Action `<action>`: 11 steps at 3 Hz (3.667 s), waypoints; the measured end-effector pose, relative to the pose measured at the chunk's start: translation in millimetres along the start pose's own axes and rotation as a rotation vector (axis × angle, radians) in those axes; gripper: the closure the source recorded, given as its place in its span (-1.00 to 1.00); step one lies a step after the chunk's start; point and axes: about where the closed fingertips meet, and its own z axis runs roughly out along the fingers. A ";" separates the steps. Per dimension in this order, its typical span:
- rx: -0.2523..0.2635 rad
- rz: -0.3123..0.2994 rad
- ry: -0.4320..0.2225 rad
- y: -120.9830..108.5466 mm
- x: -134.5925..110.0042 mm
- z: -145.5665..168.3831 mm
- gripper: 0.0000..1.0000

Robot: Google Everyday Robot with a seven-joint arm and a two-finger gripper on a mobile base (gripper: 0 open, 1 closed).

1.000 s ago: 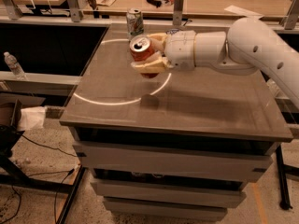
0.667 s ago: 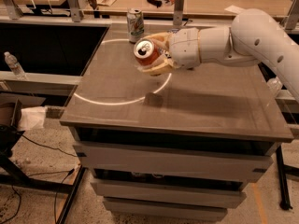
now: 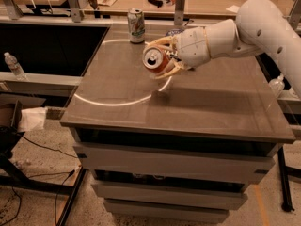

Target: Knock coke can over

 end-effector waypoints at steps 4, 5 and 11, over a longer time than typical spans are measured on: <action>-0.195 -0.381 0.132 -0.7 -28.0 -2.7 1.00; -0.336 -0.606 0.167 1.6 -40.6 6.2 1.00; -0.871 -0.763 0.412 65.9 29.1 14.4 0.16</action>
Offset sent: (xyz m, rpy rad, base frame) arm -0.0071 -0.0083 -0.0029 -0.1317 -0.0875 0.0543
